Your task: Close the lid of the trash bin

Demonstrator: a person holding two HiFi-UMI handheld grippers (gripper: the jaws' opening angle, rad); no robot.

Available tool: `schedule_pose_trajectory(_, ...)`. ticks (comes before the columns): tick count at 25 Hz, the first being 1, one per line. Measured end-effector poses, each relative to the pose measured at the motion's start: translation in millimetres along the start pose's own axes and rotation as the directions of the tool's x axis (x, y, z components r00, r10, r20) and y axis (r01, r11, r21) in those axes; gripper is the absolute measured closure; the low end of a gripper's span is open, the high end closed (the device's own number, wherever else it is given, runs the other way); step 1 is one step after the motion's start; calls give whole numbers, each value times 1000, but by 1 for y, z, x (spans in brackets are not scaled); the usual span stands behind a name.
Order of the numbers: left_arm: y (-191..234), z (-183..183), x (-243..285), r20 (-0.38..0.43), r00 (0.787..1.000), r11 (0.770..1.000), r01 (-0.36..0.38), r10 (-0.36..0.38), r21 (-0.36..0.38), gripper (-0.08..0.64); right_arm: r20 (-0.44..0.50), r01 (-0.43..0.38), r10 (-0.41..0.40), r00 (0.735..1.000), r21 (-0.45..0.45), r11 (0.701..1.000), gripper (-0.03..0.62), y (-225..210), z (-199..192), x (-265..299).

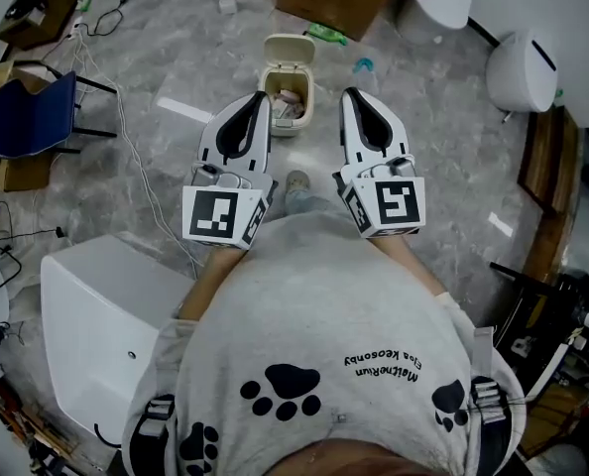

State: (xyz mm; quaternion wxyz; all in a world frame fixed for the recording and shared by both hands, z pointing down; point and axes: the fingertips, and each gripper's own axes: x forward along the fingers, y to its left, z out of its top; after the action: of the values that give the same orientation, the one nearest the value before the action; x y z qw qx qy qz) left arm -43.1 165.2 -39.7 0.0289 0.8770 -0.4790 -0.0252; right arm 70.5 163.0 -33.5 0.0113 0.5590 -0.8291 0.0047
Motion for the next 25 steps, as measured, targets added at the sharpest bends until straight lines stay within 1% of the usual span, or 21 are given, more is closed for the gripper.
schedule_pose_trajectory(6, 20, -3, 65, -4, 1000, 1000, -24, 24, 3, 541, -6, -33, 33, 999, 17, 999, 560, -44, -6, 57)
schedule_pose_trajectory(14, 48, -19, 102, -46, 998, 999, -33, 32, -11, 541, -40, -50, 51, 998, 41, 998, 560, -63, -26, 103)
schedule_pose_trajectory(19, 56, -31, 118, -88, 996, 1000, -2, 0, -22, 541, -76, -46, 50, 996, 43, 998, 560, -67, -36, 116)
schedule_pose_trajectory(22, 67, -31, 133, -97, 995, 999, 37, -39, -14, 540, -75, -54, 56, 996, 34, 998, 560, -66, -33, 130)
schedule_pose_trajectory(25, 74, -40, 153, -111, 992, 998, 67, -68, -16, 541, -78, -61, 62, 995, 14, 998, 560, -74, -39, 144)
